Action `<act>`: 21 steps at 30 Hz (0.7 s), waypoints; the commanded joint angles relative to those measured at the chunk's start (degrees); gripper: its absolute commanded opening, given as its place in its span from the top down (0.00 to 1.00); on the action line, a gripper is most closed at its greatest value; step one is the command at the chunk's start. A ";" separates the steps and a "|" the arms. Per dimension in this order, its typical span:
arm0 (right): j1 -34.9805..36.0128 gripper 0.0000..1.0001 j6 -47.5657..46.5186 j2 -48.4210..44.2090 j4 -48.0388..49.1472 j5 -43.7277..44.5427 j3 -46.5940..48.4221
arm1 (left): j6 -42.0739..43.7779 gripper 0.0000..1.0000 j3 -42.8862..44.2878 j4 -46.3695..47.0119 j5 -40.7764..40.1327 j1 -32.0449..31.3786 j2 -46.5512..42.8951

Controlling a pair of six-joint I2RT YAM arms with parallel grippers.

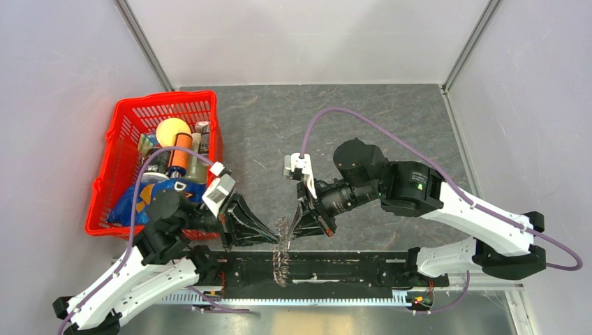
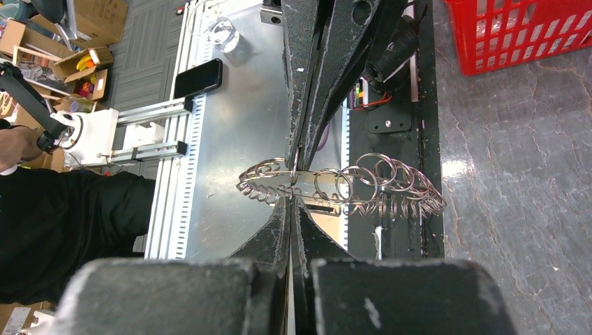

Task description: Put the keys on the keyring

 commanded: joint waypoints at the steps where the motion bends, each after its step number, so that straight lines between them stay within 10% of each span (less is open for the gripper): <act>1: 0.29 1.00 -0.29 -0.37 1.74 -0.51 2.60 | 0.86 0.98 1.12 3.15 -0.24 -0.12 -0.16; 21: 0.29 1.00 -0.58 0.86 1.27 -0.25 3.87 | 0.76 0.98 1.29 3.15 0.42 -0.12 -0.24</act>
